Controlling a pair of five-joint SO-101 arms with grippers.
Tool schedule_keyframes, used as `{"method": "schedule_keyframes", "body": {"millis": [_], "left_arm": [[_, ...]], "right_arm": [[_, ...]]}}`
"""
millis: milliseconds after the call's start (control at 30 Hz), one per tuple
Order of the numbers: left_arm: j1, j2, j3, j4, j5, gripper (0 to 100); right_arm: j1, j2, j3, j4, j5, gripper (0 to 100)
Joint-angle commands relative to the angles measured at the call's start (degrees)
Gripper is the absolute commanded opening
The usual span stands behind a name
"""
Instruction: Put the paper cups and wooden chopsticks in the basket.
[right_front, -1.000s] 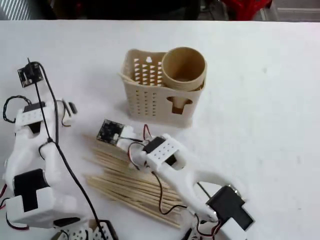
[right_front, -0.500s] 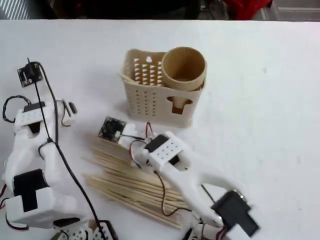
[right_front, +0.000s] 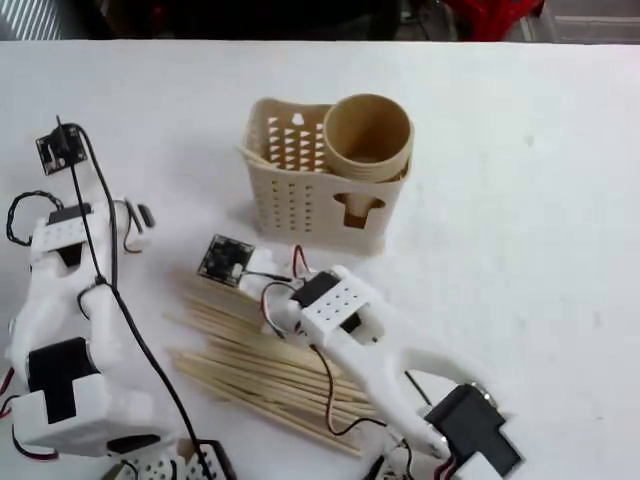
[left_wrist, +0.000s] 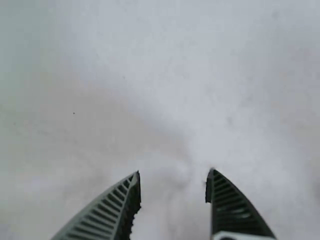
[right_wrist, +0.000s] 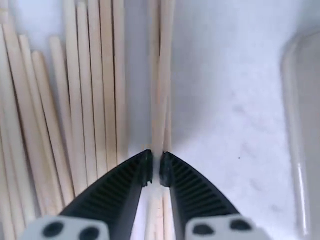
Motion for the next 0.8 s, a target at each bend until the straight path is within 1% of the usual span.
{"method": "schedule_keyframes", "body": {"millis": [0,167,300,433,567,633,700,767], "left_arm": [[-0.57,-0.22,-0.09,-3.08,1.67,22],[-1.80,-0.22,0.00,-3.69,1.67,22],[-1.80,-0.22,0.00,-3.78,1.67,22],[-1.80,-0.22,0.00,-3.78,1.67,22],[-1.71,-0.22,0.00,-3.87,1.67,22],[-1.71,-0.13,0.00,-3.87,1.67,22],[-1.63,-0.13,0.00,-3.87,1.67,22],[-1.63,-0.13,0.00,-3.78,1.67,22]], "right_arm": [[3.91,-4.26,-1.32,3.91,0.26,1.5],[8.31,-10.86,-0.26,12.18,0.70,1.5],[11.12,-17.19,2.29,15.87,0.70,1.6],[14.55,-29.76,1.49,18.42,0.09,1.6],[14.55,-45.49,-5.27,20.62,-6.42,1.7],[12.88,-51.21,-10.55,19.65,-9.67,1.7],[11.47,-52.53,-16.53,17.36,-12.22,1.7],[11.21,-50.42,-22.07,14.99,-14.68,1.7]]}}
